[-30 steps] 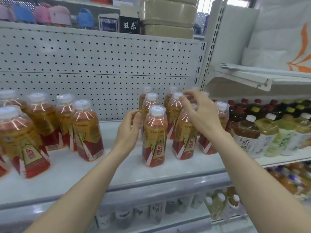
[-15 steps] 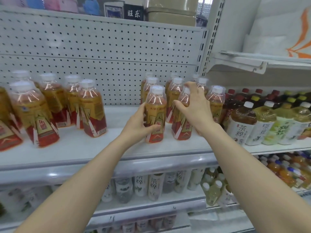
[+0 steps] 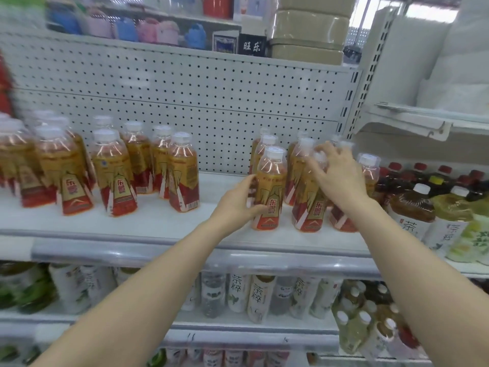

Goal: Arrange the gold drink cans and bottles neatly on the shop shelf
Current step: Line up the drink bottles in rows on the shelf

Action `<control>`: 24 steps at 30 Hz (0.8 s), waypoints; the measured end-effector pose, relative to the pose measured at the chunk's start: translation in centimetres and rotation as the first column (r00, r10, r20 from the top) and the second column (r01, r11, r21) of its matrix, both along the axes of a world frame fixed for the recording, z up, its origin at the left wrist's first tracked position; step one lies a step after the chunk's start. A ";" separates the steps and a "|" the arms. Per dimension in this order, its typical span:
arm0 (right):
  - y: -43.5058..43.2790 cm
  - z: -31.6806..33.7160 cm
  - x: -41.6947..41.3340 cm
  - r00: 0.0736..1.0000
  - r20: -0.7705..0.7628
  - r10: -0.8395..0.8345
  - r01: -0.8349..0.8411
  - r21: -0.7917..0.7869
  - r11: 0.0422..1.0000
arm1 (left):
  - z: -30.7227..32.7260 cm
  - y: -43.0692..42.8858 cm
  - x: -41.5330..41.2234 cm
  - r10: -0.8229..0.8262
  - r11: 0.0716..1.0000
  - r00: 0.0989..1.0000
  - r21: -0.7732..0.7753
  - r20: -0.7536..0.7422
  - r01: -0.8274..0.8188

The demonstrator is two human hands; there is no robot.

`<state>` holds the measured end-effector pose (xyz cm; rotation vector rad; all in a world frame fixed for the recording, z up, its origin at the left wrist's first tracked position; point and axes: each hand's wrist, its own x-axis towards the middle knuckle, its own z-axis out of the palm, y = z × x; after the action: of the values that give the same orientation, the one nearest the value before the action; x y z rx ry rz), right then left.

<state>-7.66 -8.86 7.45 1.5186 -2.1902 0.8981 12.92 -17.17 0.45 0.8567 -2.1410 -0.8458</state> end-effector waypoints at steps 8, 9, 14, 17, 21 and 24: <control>-3.0 5.0 5.9 0.978 -0.200 0.058 -0.103 -0.220 0.970 | 0.2 -2.4 8.4 0.293 0.856 0.956 -0.438 -0.024 -0.274; -3.7 5.0 7.4 0.969 -0.228 0.096 -0.152 -0.242 0.958 | 0.6 -2.9 9.8 0.333 0.816 0.940 -0.476 -0.078 -0.328; -8.0 2.5 15.9 0.924 -0.270 0.271 -0.341 -0.263 0.902 | 1.0 -5.4 16.8 0.529 0.612 0.809 -0.546 -0.255 -0.572; -10.5 -0.3 20.3 0.940 -0.109 0.325 -0.338 -0.145 0.930 | 0.2 -7.0 19.9 0.613 0.597 0.740 -0.450 -0.278 -0.663; -13.2 -3.7 23.7 0.928 0.242 0.282 -0.274 -0.069 0.959 | -1.0 -8.5 21.9 0.572 0.736 0.773 -0.244 -0.274 -0.631; -14.6 -5.1 23.9 0.908 0.358 0.217 -0.214 -0.049 0.976 | -1.2 -9.6 22.7 0.515 0.829 0.811 -0.078 -0.278 -0.554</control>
<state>16.27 -23.43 2.33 1.7312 -2.2826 1.3529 35.58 -26.76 -0.71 1.1344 -1.5937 -0.4509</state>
